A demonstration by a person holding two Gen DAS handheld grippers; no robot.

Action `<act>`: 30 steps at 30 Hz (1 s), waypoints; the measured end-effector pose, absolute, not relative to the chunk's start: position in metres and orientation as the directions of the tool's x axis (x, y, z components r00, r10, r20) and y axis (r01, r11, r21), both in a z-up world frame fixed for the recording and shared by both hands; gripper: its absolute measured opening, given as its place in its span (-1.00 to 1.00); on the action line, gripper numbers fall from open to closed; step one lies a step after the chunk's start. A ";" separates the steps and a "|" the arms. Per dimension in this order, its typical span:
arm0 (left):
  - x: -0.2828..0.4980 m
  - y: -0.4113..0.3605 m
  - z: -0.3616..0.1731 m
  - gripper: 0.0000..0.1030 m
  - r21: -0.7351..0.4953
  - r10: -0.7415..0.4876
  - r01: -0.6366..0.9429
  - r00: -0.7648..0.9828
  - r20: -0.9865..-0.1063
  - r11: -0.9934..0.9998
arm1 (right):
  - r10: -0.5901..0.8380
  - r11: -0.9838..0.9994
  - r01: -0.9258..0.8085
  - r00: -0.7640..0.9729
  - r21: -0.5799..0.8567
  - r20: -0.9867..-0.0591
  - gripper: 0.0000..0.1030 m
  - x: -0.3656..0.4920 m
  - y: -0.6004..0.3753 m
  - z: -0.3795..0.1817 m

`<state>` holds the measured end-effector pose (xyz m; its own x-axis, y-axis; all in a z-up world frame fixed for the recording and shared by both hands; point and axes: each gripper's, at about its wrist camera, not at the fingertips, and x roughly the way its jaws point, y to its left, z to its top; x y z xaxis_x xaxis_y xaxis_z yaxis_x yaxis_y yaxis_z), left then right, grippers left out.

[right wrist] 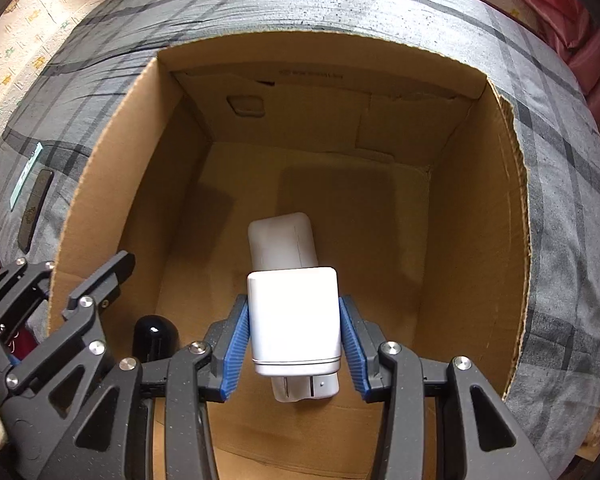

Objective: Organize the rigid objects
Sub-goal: 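Carry the white charger plug with the right gripper into the box, then open the right gripper to release the charger plug in the box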

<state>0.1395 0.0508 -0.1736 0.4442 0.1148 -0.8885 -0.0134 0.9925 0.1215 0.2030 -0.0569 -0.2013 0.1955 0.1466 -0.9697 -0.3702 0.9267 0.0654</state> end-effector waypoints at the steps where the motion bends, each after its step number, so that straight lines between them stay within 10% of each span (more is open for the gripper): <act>1: 0.140 0.051 -0.174 -0.67 0.122 0.116 -0.013 0.445 -0.888 0.992 | 0.141 0.928 -0.368 0.193 0.062 -0.971 -0.09 0.203 -0.057 -0.204; 30: 0.138 0.047 -0.175 -0.67 0.132 0.126 -0.019 0.445 -0.887 0.991 | 0.163 0.926 -0.375 0.326 0.030 -0.931 0.19 0.189 -0.066 -0.149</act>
<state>0.1385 0.0474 -0.1747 0.4448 0.1262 -0.8867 -0.0186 0.9911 0.1318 0.1888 -0.0656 -0.1494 0.3263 0.1627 -0.9312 -0.3754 0.9264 0.0303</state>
